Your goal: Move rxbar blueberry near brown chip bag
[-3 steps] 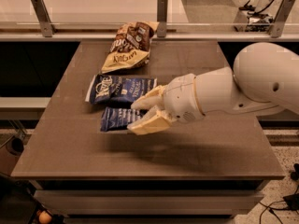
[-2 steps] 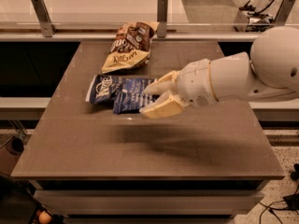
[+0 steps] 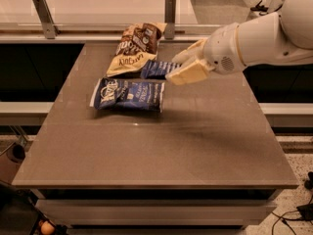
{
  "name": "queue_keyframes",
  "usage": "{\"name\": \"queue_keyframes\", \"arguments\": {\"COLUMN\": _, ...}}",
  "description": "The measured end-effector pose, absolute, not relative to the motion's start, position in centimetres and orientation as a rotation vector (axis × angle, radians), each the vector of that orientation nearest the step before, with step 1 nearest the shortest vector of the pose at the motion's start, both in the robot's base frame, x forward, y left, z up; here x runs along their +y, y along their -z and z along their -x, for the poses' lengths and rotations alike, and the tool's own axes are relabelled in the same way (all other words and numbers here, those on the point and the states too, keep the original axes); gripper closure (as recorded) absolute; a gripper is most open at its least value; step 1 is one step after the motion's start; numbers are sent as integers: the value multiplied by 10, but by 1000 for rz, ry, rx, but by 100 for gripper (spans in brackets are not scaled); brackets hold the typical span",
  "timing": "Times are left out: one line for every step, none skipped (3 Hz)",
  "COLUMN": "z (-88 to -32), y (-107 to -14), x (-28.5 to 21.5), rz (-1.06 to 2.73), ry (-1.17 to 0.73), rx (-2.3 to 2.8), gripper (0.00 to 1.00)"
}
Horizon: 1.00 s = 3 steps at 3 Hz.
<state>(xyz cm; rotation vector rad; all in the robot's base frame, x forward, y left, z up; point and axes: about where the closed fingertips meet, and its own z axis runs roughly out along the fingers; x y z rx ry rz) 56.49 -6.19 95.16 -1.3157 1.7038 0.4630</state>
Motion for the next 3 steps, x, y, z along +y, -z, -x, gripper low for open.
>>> {"name": "queue_keyframes", "arguments": {"z": -598, "y": -973, "x": -84, "rz": 1204, "ry": -392, "rx": 1735, "gripper": 100}}
{"name": "queue_keyframes", "arguments": {"z": -624, "y": -984, "x": -102, "rz": 1098, "ry": -339, "rx": 1750, "gripper": 100}}
{"name": "queue_keyframes", "arguments": {"z": -649, "y": -984, "x": -115, "rz": 1023, "ry": -315, "rx": 1754, "gripper": 100}}
